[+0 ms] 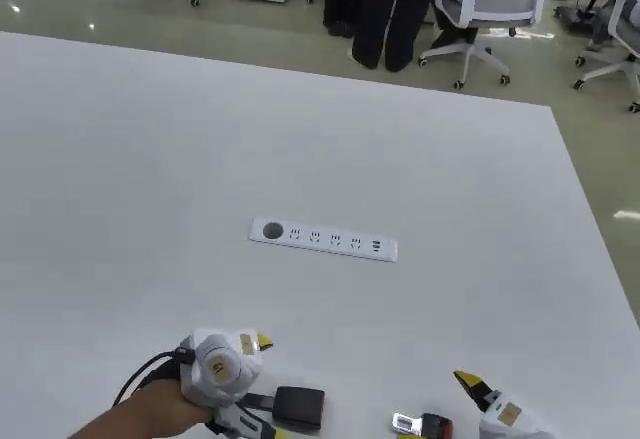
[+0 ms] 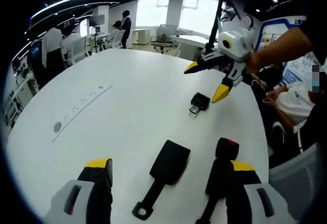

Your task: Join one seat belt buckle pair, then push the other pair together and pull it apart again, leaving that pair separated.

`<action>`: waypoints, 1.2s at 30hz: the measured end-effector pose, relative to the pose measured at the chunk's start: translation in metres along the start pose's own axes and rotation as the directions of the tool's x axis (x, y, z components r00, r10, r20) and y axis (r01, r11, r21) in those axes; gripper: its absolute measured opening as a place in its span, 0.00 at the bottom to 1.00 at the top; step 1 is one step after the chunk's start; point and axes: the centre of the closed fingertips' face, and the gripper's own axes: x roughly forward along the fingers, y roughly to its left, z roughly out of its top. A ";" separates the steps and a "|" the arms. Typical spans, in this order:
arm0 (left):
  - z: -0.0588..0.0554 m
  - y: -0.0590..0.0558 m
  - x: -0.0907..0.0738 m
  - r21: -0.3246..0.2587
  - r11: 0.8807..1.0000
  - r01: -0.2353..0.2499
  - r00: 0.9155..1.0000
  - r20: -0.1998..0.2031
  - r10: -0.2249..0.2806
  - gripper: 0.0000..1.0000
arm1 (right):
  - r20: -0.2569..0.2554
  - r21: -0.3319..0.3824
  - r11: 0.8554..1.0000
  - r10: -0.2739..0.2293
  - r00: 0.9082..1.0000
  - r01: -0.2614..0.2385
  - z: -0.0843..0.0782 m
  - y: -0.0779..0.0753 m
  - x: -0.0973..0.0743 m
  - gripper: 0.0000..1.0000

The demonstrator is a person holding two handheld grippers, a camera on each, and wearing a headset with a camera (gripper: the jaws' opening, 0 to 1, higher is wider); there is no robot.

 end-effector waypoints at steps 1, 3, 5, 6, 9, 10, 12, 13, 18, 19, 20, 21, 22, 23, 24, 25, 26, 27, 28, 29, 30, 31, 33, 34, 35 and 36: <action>-0.003 0.001 -0.003 -0.028 0.999 -0.021 1.000 0.010 0.021 0.97 | 0.013 0.011 1.000 -0.018 1.000 0.018 0.003 0.002 -0.002 0.77; -0.001 0.002 -0.011 -0.068 0.996 -0.049 0.998 0.043 0.052 1.00 | 0.035 0.033 0.998 -0.061 0.998 0.060 0.005 -0.001 -0.009 0.80; 0.003 0.001 -0.022 -0.103 0.992 -0.075 0.994 0.075 0.083 1.00 | 0.050 0.069 0.992 -0.108 0.993 0.105 0.006 -0.003 -0.011 0.82; 0.004 0.001 -0.026 -0.118 0.989 -0.086 0.992 0.085 0.097 1.00 | 0.052 0.079 0.990 -0.118 0.992 0.114 0.005 -0.004 -0.012 0.83; -0.002 0.002 -0.033 -0.148 0.982 -0.115 0.986 0.104 0.131 1.00 | 0.066 0.091 0.984 -0.160 0.985 0.154 0.010 -0.001 -0.020 0.87; -0.002 0.001 -0.039 -0.155 0.980 -0.123 0.984 0.108 0.141 1.00 | 0.070 0.098 0.982 -0.172 0.983 0.164 0.010 -0.002 -0.020 0.88; -0.007 0.003 -0.048 -0.165 0.976 -0.145 0.979 0.118 0.165 1.00 | 0.084 0.124 0.975 -0.196 0.977 0.185 0.014 -0.002 -0.026 0.92; -0.007 0.003 -0.052 -0.172 0.973 -0.151 0.976 0.128 0.174 1.00 | 0.095 0.133 0.970 -0.218 0.971 0.205 0.016 -0.003 -0.029 0.92; -0.008 0.001 -0.069 -0.203 0.961 -0.188 0.960 0.169 0.224 1.00 | 0.115 0.149 0.962 -0.247 0.962 0.229 0.025 0.012 -0.042 0.94; -0.010 0.002 -0.071 -0.208 0.959 -0.193 0.958 0.173 0.230 1.00 | 0.118 0.147 0.962 -0.247 0.962 0.229 0.027 0.015 -0.044 0.94; -0.012 0.001 -0.075 -0.217 0.956 -0.195 0.954 0.183 0.237 1.00 | 0.122 0.144 0.962 -0.249 0.961 0.231 0.027 0.015 -0.045 0.94; -0.014 0.001 -0.078 -0.222 0.954 -0.201 0.951 0.190 0.245 1.00 | 0.127 0.142 0.962 -0.253 0.959 0.235 0.028 0.015 -0.048 0.94; -0.015 0.002 -0.084 -0.229 0.949 -0.216 0.943 0.202 0.263 1.00 | 0.128 0.145 0.960 -0.256 0.958 0.238 0.027 0.013 -0.048 0.94; -0.015 0.001 -0.086 -0.234 0.947 -0.221 0.939 0.210 0.271 1.00 | 0.133 0.151 0.958 -0.262 0.956 0.242 0.026 0.012 -0.050 0.95; -0.016 0.001 -0.089 -0.240 0.944 -0.225 0.936 0.214 0.278 1.00 | 0.136 0.154 0.957 -0.268 0.954 0.246 0.026 0.014 -0.053 0.96; -0.015 -0.002 -0.093 -0.250 0.940 -0.233 0.932 0.217 0.289 1.00 | 0.139 0.157 0.955 -0.274 0.952 0.252 0.025 0.017 -0.056 0.96; -0.016 -0.003 -0.096 -0.257 0.937 -0.236 0.930 0.222 0.295 1.00 | 0.138 0.160 0.954 -0.276 0.951 0.254 0.025 0.019 -0.057 0.95; -0.020 -0.002 -0.098 -0.264 0.934 -0.241 0.925 0.228 0.303 1.00 | 0.138 0.162 0.952 -0.281 0.950 0.258 0.024 0.022 -0.059 0.95; -0.022 -0.003 -0.100 -0.270 0.932 -0.243 0.923 0.231 0.308 1.00 | 0.139 0.166 0.951 -0.284 0.949 0.260 0.023 0.023 -0.059 0.95; -0.026 -0.003 -0.103 -0.282 0.927 -0.247 0.919 0.234 0.316 1.00 | 0.141 0.171 0.950 -0.286 0.948 0.261 0.023 0.024 -0.060 0.96; -0.028 -0.004 -0.104 -0.288 0.925 -0.250 0.917 0.237 0.321 1.00 | 0.144 0.174 0.949 -0.289 0.947 0.263 0.022 0.029 -0.063 0.96; -0.026 -0.007 -0.106 -0.293 0.922 -0.253 0.915 0.238 0.327 1.00 | 0.144 0.174 0.949 -0.289 0.946 0.263 0.021 0.032 -0.063 0.96; -0.030 -0.010 -0.111 -0.305 0.916 -0.259 0.909 0.243 0.338 1.00 | 0.143 0.173 0.949 -0.288 0.947 0.263 0.020 0.038 -0.066 0.96; -0.032 -0.011 -0.113 -0.308 0.915 -0.261 0.908 0.244 0.342 1.00 | 0.147 0.174 0.948 -0.291 0.945 0.265 0.020 0.042 -0.068 0.96; -0.035 -0.010 -0.115 -0.310 0.914 -0.263 0.906 0.247 0.344 1.00 | 0.148 0.174 0.948 -0.292 0.945 0.266 0.020 0.043 -0.069 0.96; -0.038 -0.011 -0.117 -0.311 0.912 -0.267 0.903 0.250 0.349 1.00 | 0.148 0.176 0.947 -0.294 0.944 0.267 0.019 0.045 -0.070 0.96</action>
